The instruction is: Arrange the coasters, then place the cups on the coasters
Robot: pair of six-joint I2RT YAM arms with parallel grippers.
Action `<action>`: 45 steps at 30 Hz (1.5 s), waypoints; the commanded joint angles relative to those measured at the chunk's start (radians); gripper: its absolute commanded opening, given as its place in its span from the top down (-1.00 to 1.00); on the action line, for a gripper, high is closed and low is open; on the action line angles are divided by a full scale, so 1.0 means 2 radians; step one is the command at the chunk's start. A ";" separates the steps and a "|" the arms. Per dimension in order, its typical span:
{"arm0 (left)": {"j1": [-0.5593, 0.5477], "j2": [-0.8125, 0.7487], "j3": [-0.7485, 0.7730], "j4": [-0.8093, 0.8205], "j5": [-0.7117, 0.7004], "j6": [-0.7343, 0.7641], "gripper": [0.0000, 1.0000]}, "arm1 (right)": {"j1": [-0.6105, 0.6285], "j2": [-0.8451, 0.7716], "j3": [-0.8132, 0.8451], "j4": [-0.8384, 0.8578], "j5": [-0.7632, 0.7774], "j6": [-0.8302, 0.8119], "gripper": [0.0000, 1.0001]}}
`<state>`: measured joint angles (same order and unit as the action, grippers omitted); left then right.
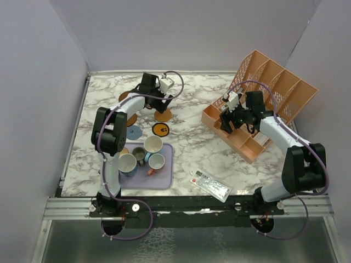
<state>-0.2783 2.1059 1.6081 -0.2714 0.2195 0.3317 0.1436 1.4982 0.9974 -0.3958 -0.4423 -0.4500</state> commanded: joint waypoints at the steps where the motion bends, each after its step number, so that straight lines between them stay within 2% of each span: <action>1: -0.014 -0.008 -0.019 0.004 -0.010 0.029 -0.81 | -0.002 -0.003 0.014 0.002 -0.002 -0.005 -0.50; 15: -0.014 -0.018 -0.071 -0.011 -0.084 0.066 -0.79 | -0.002 -0.002 0.015 0.000 -0.005 -0.006 -0.50; 28: 0.046 -0.066 -0.144 -0.037 -0.102 0.059 -0.75 | -0.002 0.003 0.017 -0.002 -0.009 -0.005 -0.50; 45: 0.059 -0.066 -0.119 -0.030 -0.124 0.043 -0.74 | -0.002 -0.002 0.015 -0.002 -0.009 -0.005 -0.50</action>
<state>-0.1753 1.9713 1.3594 -0.2794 0.0292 0.4126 0.1436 1.4982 0.9977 -0.3969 -0.4427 -0.4503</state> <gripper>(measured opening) 0.873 0.754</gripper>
